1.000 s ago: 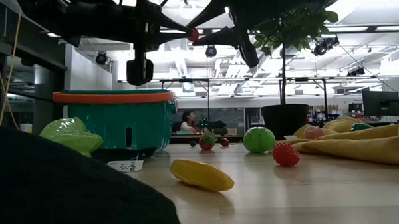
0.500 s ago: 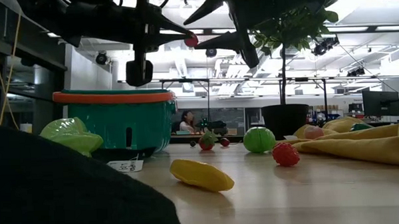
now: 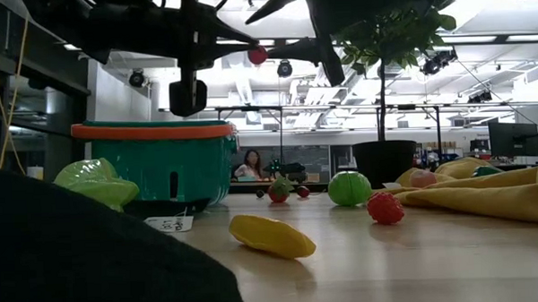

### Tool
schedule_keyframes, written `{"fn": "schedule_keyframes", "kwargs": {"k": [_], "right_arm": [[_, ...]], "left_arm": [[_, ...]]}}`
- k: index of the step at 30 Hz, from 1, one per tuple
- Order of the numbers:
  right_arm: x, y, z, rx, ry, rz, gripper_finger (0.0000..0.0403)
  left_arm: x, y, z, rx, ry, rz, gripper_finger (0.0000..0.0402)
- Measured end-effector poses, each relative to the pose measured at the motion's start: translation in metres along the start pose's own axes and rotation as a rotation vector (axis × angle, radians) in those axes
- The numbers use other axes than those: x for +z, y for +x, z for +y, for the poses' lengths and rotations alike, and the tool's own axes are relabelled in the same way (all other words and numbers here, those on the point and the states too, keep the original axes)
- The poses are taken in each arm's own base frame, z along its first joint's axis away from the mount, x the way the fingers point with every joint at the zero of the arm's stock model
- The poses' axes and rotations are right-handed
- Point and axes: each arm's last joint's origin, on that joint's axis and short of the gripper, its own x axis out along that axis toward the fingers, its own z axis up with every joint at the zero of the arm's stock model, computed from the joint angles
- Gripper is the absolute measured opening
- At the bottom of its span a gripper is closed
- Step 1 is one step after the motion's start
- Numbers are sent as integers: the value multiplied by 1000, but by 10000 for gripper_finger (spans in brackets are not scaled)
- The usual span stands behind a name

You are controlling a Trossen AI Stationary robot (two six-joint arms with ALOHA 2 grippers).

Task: Pick and placing Produce into tupperware
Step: Put the bottom red cherry in the green basket

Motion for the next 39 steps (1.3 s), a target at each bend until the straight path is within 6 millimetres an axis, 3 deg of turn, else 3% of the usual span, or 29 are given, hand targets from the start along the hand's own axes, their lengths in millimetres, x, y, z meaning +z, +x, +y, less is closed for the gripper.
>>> {"fn": "schedule_keyframes", "kwargs": {"k": [13,25,32,39], "right_arm": [[1,0,0,1,1,-2,209],[1,0,0,2,2,-3,209],[1,0,0,4,3,-4,209],[1,0,1,9,5,-2,209]], "left_arm": [[11,-17,-4,31,45,29,0],[32,-56,6,166,70,145,0],[31,-80,15,304,85,237,0],[22,-89,25,433,82,323,0]]}}
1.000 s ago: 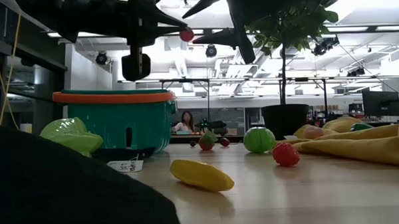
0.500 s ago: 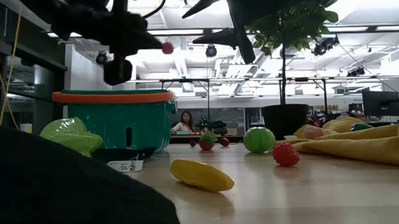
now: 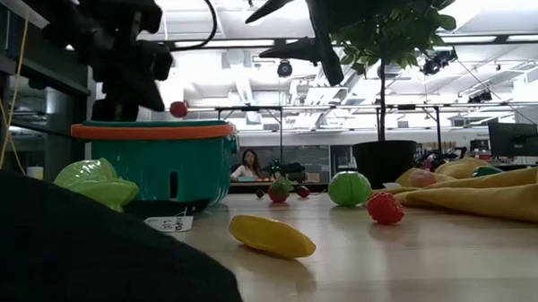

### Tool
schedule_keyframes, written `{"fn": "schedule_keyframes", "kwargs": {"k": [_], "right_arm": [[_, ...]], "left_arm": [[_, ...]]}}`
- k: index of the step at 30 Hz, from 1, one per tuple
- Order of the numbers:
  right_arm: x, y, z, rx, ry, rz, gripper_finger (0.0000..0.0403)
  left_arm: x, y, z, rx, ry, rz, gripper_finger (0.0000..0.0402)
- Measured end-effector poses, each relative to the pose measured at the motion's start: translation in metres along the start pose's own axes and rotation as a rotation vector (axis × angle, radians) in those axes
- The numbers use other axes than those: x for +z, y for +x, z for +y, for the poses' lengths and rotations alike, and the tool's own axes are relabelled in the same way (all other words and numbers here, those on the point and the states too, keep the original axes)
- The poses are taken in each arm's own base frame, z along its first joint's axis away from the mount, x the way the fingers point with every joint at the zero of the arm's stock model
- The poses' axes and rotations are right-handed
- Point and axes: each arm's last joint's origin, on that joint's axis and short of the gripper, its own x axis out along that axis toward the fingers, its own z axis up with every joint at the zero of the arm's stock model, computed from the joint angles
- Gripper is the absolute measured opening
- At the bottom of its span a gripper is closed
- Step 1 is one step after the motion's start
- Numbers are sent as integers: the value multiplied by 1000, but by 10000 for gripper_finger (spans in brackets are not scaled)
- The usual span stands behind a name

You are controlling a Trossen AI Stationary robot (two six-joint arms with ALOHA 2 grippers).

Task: Pick and placing Produce into tupperware
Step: Put the bottom red cherry in the green basket, then put the red raspberry in the green basket

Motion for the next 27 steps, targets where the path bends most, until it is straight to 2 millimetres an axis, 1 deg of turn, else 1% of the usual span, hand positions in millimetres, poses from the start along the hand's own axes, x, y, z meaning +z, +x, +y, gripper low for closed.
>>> {"fn": "schedule_keyframes", "kwargs": {"k": [3,11,15,21,27], "right_arm": [[0,0,0,0,0,0,209],[0,0,0,1,-1,0,209],[0,0,0,4,0,4,209],[0,0,0,4,1,3,209],[0,0,0,4,2,3,209]], "left_arm": [[-1,0,3,44,5,-8,0],[-1,0,4,81,9,-26,0],[-1,0,4,89,9,-34,9],[-1,0,4,89,11,-34,42],[-2,0,5,102,4,-24,95]]}}
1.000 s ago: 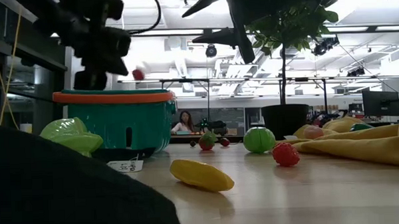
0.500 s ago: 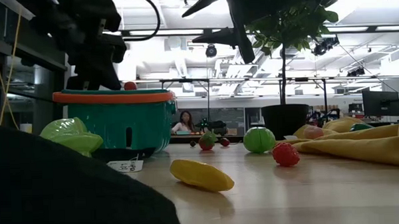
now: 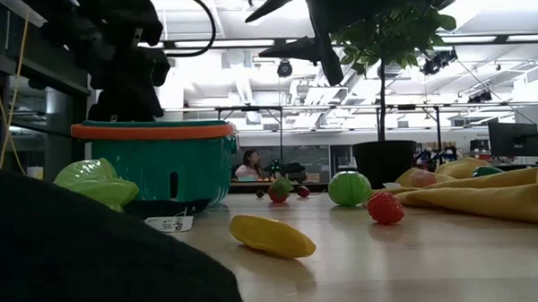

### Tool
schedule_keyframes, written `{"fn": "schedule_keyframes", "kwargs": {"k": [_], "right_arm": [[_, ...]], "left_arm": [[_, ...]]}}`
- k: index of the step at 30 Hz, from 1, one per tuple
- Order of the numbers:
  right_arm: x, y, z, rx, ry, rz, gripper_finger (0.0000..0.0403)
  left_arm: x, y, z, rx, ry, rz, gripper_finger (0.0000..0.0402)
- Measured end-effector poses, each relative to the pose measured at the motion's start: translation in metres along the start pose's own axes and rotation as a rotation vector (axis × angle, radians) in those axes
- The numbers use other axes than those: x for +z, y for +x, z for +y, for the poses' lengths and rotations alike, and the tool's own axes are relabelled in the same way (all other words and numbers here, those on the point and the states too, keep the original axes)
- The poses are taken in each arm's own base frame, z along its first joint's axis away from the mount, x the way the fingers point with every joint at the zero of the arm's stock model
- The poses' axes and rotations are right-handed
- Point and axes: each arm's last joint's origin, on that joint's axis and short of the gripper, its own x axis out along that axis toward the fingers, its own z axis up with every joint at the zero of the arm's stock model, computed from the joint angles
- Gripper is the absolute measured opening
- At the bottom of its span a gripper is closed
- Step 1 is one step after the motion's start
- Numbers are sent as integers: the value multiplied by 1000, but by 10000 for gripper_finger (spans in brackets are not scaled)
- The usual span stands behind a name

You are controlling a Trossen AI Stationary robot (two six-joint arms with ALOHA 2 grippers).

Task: Pick and placing Produce into tupperware
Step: Put the red raspberry in the green basket

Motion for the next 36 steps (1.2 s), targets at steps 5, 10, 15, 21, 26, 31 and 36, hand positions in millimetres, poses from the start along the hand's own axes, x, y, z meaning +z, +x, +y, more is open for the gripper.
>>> {"fn": "schedule_keyframes", "kwargs": {"k": [5,10,15,21,26,31,36], "right_arm": [[0,0,0,0,0,0,209],[0,0,0,0,0,1,209],[-2,0,1,40,0,56,209],[-2,-5,4,100,13,169,209],[8,-22,8,61,-1,209,209],[15,-44,18,58,-11,232,209],[10,-62,27,48,-26,261,209]], "left_arm": [[0,0,0,0,0,0,142],[0,0,0,0,0,-1,167],[0,0,0,-2,5,1,169],[-1,0,-2,-65,55,51,156],[-1,0,-6,-153,71,85,143],[4,-2,-15,-288,109,79,130],[17,-15,-34,-415,209,63,110]]}}
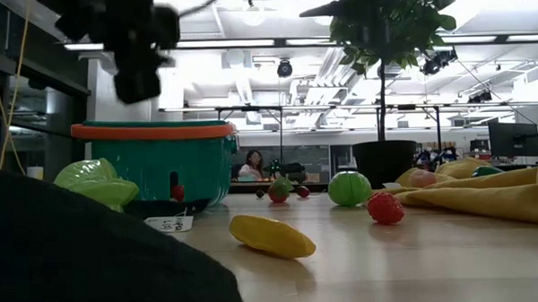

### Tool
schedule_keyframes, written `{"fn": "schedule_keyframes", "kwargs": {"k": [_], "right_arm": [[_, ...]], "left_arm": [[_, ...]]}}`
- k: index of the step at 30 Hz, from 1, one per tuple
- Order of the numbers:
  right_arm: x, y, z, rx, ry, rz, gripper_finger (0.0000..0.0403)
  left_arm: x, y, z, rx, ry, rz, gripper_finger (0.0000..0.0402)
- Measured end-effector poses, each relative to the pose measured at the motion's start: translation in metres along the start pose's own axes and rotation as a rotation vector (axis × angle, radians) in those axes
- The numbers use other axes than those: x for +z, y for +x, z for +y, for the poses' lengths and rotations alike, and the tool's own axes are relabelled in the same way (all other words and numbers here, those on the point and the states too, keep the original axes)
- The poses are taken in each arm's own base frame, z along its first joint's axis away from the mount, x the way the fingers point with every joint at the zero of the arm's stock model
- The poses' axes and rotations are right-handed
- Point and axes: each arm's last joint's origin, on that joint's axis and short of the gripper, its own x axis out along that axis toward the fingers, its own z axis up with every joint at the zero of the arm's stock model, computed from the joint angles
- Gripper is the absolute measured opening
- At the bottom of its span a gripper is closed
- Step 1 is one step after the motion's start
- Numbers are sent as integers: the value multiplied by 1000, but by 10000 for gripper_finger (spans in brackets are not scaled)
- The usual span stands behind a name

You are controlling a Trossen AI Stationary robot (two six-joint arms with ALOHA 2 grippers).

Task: Pick and placing Produce into tupperware
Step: Put the red raspberry in the green basket

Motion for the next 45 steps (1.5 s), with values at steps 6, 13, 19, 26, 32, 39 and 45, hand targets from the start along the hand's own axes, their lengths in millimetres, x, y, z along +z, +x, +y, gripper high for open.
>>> {"fn": "schedule_keyframes", "kwargs": {"k": [6,13,19,26,32,39,45], "right_arm": [[-23,-8,4,-76,24,79,209],[-52,-18,3,-188,115,209,209],[-69,-26,5,-255,211,272,209],[-79,-30,7,-298,312,302,209],[-65,-21,31,-414,228,340,208],[-57,-3,48,-662,120,436,208],[-60,21,51,-711,176,442,208]], "left_arm": [[26,-17,-39,-171,213,12,84],[40,-49,-77,-158,349,85,72],[44,-70,-97,-102,390,103,73],[40,-79,-101,-77,355,144,74],[35,-79,-98,-58,321,186,74],[34,-79,-97,-27,311,191,74],[32,-80,-96,-19,294,210,74]]}}
